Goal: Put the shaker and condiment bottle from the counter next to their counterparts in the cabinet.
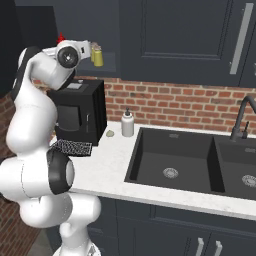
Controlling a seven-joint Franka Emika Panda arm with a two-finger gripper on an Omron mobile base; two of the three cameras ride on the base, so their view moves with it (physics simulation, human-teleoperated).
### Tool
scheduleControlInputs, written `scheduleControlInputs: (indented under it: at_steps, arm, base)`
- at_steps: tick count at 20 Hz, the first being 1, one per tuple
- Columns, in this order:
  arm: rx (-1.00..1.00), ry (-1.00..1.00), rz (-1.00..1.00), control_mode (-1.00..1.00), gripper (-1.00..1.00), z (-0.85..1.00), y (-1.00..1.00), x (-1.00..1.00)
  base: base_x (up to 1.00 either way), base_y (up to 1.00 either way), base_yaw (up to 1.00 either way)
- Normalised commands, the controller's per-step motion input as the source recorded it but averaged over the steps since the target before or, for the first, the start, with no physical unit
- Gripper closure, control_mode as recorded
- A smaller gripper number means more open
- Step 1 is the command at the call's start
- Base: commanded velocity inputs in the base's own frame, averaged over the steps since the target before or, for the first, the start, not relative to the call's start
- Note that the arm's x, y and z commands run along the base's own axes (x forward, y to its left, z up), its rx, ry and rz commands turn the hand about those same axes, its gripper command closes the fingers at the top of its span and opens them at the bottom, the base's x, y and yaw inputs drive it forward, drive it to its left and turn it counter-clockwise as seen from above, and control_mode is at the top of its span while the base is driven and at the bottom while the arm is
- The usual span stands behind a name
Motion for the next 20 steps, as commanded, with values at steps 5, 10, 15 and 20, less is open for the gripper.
scheduleControlInputs:
  at_steps: [5,10,15,20]
  arm:
    - [0.00,0.03,0.00,-1.00,1.00,0.00,0.00,0.30]
    - [0.00,0.07,0.00,-1.00,1.00,0.00,0.01,0.37]
    - [0.00,0.04,0.00,-1.00,1.00,0.00,0.08,0.38]
    - [0.00,0.00,0.00,-1.00,1.00,0.00,0.17,0.35]
  base:
    - [0.00,0.00,0.00]
    - [0.00,0.00,0.00]
    - [0.00,0.00,0.00]
    - [0.00,0.00,0.00]
